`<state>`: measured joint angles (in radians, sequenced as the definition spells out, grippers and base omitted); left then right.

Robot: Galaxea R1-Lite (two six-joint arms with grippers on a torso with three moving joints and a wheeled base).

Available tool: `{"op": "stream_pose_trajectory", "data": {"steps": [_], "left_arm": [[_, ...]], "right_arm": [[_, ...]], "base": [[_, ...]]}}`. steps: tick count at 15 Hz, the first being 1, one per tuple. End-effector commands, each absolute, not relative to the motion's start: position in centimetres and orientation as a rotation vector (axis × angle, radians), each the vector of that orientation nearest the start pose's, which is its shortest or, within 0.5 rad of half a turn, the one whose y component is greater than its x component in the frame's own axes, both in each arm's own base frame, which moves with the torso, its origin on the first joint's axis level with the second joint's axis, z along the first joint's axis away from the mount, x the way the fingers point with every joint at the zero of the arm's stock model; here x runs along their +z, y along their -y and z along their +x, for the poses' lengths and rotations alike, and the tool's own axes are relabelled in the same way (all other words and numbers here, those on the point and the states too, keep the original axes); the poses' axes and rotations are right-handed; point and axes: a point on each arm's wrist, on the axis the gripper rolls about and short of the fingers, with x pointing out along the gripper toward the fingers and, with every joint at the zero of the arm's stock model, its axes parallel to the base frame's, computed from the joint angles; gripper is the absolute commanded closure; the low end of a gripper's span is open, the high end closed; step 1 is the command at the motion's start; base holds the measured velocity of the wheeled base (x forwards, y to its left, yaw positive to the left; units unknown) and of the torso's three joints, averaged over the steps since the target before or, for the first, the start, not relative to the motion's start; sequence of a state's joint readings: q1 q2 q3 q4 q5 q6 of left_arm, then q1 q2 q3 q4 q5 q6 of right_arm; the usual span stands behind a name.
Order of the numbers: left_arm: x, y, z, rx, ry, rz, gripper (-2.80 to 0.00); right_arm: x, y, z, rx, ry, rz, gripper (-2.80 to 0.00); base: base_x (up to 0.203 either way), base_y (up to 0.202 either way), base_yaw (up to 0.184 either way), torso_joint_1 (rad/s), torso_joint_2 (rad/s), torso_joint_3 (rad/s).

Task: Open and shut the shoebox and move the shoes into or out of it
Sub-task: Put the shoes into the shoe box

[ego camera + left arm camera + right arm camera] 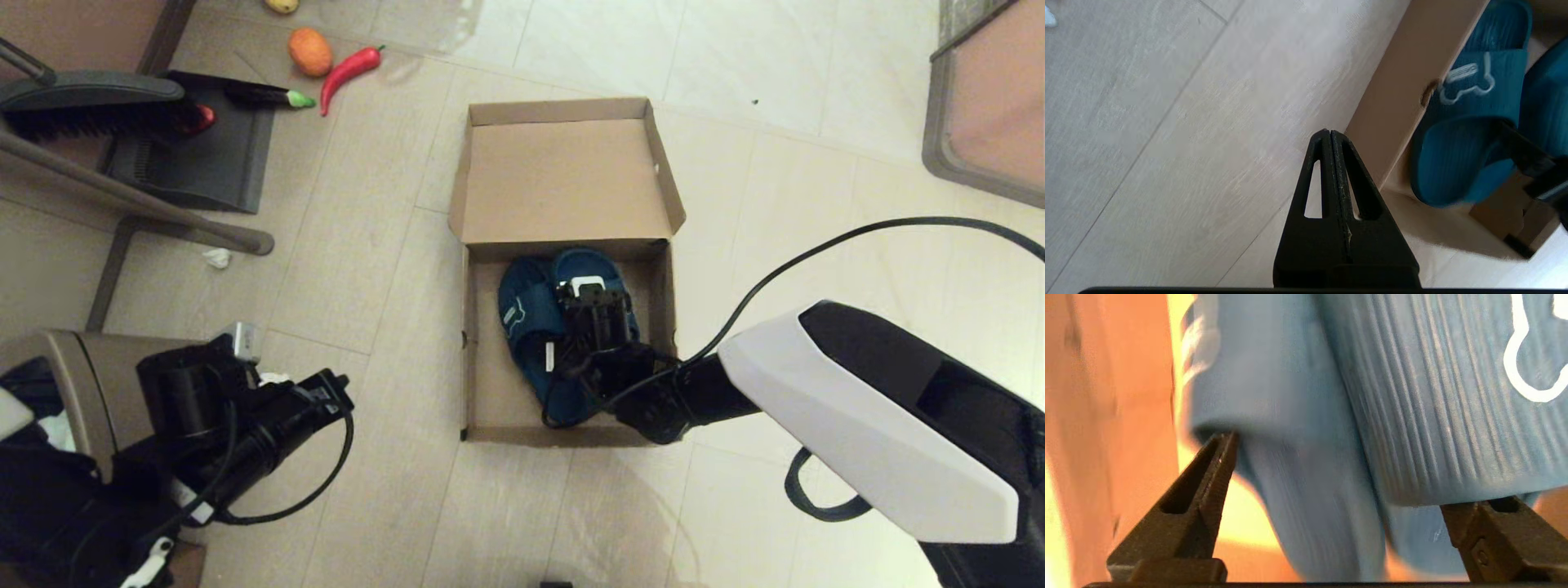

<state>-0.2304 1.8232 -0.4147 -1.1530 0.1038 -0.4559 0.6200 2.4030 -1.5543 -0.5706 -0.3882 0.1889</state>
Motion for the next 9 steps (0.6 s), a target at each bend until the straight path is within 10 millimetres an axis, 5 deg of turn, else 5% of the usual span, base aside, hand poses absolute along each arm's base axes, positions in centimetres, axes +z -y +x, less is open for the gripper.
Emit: {"op": "stream_pose_trajectory", "data": {"steps": [1,9], "left_arm": [[10.6,6.2,27.0,-0.072,-0.268,-0.399,0.00],[10.3,6.4,26.5,-0.091,-0.287,-0.356,0.00]], "right_arm": [[11.3,-27.1,39.0,0.228,-0.263,0.059,-2.80],[10.4,-25.2,35.6,0.274,-0.364,0.090,-2.80]], "base": [[0.000,0.000,0.000,0.000,0.00,0.000],[0.000,0.000,0.000,0.000,0.00,0.000]]}}
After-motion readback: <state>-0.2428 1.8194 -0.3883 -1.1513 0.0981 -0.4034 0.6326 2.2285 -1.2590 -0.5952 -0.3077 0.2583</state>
